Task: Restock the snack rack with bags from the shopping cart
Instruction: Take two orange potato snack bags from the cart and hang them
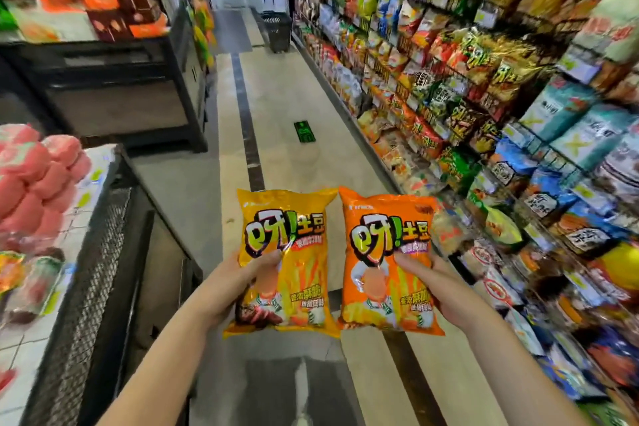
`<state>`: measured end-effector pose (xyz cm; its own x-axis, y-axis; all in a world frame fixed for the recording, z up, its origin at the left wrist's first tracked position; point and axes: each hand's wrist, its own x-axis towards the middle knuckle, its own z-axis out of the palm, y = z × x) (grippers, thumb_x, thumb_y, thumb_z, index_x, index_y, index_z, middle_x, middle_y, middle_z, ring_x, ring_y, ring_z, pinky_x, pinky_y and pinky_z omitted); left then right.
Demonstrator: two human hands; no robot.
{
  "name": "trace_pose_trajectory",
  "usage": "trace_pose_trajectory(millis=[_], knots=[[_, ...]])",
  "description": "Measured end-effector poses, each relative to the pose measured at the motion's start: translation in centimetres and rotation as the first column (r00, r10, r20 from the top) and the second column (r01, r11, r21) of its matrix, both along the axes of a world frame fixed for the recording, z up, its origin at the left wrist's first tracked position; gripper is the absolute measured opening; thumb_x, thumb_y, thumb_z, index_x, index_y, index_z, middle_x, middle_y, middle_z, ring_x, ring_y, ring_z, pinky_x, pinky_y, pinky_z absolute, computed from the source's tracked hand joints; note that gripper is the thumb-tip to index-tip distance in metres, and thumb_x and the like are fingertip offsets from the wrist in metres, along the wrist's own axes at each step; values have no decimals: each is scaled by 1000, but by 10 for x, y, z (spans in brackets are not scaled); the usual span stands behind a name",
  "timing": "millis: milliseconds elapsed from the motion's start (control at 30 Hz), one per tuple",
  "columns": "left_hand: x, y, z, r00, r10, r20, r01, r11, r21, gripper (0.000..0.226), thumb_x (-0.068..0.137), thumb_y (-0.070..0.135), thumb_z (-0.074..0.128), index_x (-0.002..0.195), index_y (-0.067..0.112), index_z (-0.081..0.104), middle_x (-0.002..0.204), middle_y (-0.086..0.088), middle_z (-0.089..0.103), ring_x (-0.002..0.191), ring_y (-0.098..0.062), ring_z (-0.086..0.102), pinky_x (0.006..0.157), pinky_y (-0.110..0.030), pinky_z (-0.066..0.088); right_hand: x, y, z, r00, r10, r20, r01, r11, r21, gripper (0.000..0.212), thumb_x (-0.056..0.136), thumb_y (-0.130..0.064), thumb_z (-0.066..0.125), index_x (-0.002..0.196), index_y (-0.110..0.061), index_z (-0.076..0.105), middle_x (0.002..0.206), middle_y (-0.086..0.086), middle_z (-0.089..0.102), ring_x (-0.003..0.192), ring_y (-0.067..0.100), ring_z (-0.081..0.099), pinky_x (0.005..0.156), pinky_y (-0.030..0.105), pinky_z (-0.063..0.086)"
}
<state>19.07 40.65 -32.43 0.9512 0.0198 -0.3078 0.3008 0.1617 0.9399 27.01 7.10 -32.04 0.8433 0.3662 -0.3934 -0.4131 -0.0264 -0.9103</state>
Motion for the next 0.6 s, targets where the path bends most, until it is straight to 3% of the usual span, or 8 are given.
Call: trace_pose_trajectory(millis=[133, 233, 333, 433, 500, 600], knots=[[65, 30, 10, 1000, -16, 1, 16, 1000, 11, 51, 89, 36, 72, 136, 22, 59, 124, -7, 75, 112, -34, 72, 100, -53, 54, 58, 27, 10, 1000, -23, 19, 23, 1000, -8, 59, 77, -39, 81, 130, -25, 59, 114, 9, 77, 103, 29, 75, 90, 44, 58], [109, 51, 10, 1000, -21, 1, 21, 999, 37, 64, 81, 55, 81, 136, 29, 60, 126, -3, 74, 114, -31, 72, 106, -58, 50, 101, 46, 12, 998, -18, 54, 19, 1000, -16, 96, 45, -59, 97, 129, -28, 61, 115, 8, 77, 103, 29, 75, 88, 44, 59], [152, 64, 10, 999, -54, 0, 54, 998, 37, 73, 75, 57, 82, 138, 27, 60, 128, -8, 73, 115, -35, 71, 106, -60, 50, 147, 60, 5, 996, -24, 81, 24, 1000, 5, 94, 43, -59, 97, 125, -30, 62, 111, 6, 78, 98, 27, 76, 77, 37, 62], [198, 78, 4, 999, -37, -14, 37, 998, 52, 73, 77, 58, 82, 139, 27, 59, 130, -8, 72, 117, -36, 70, 108, -61, 48, 198, 75, -2, 996, -24, 83, 23, 1000, 14, 104, 32, -65, 97, 123, -32, 62, 111, 5, 78, 99, 27, 76, 80, 40, 60], [234, 87, 1, 999, -28, -19, 29, 997, 74, 71, 78, 58, 81, 138, 28, 60, 130, -7, 72, 117, -36, 70, 108, -63, 47, 234, 88, -3, 997, -11, 79, 9, 1000, 21, 95, 39, -63, 97, 122, -33, 61, 109, 3, 79, 97, 25, 77, 76, 36, 61], [291, 95, 3, 999, -28, -24, 30, 996, 80, 73, 77, 56, 81, 139, 26, 57, 129, -8, 72, 115, -35, 71, 106, -61, 49, 295, 95, -7, 997, -34, 69, 30, 998, 47, 50, 74, -40, 82, 119, -34, 61, 105, -1, 80, 94, 21, 77, 74, 33, 61]])
